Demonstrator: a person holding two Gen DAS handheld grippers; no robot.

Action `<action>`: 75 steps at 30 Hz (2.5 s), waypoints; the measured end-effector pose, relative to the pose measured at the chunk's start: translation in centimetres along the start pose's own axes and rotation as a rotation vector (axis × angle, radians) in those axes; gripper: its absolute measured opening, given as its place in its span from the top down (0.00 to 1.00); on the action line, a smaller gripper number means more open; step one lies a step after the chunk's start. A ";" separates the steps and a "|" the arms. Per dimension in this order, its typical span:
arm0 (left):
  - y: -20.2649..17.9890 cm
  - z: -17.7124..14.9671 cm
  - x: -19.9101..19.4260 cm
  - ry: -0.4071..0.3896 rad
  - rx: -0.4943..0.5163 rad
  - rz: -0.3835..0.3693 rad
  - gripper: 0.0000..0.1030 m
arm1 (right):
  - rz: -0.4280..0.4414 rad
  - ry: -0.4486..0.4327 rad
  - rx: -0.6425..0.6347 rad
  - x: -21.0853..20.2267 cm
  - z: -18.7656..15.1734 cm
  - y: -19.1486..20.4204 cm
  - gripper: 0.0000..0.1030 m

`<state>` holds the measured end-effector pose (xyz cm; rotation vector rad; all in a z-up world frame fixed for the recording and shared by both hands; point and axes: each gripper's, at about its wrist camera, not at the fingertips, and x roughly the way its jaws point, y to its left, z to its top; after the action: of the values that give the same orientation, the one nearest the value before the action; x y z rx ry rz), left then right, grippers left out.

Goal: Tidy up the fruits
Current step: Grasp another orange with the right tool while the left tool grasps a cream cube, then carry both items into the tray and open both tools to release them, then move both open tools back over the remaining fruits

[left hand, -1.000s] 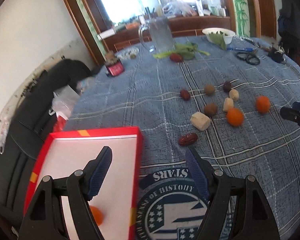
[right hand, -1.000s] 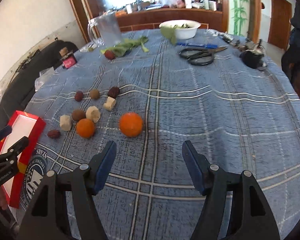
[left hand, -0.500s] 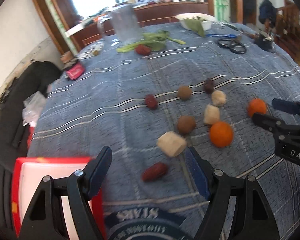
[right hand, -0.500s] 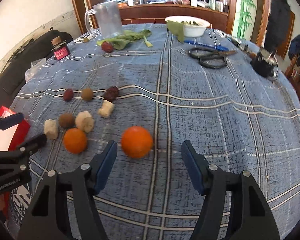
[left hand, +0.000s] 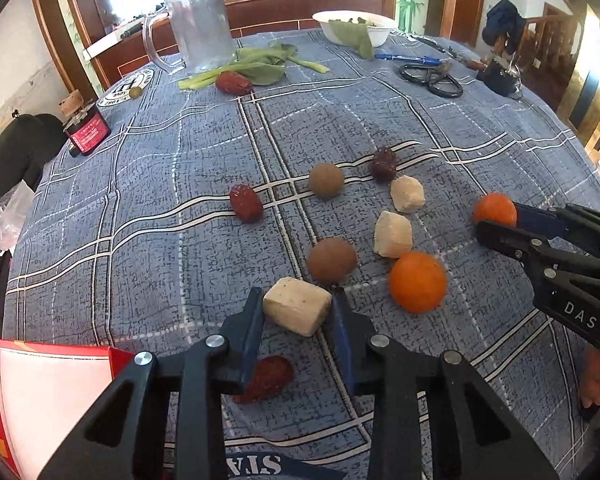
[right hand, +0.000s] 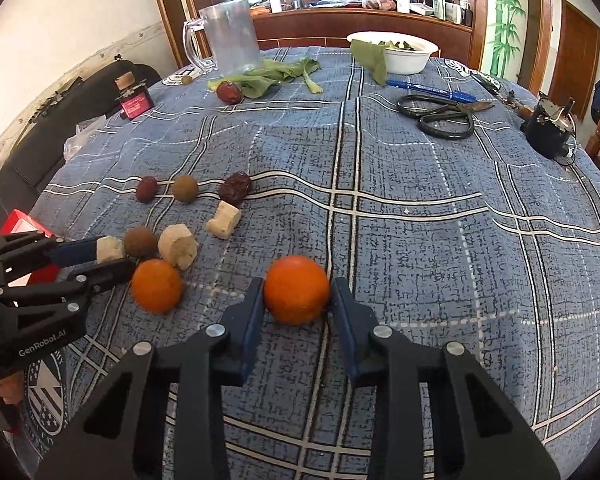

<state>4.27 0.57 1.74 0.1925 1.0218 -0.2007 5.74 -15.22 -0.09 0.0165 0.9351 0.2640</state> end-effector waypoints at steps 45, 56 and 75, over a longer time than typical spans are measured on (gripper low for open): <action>20.1 -19.7 -12.2 -0.086 -0.394 0.354 0.68 | 0.256 0.121 -0.260 1.1 -2.6 32.6 0.66; 20.1 -19.7 -12.7 -0.075 -0.417 0.384 0.53 | 0.321 0.139 -0.222 0.3 -2.0 31.2 0.62; 9.0 -12.1 -14.1 -0.165 -0.198 0.268 0.40 | 0.244 -0.064 0.073 -8.1 -0.3 7.7 0.44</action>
<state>-10.51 13.37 8.28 0.1283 0.8363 0.1262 -0.70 -9.63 7.14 0.2056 0.8789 0.4525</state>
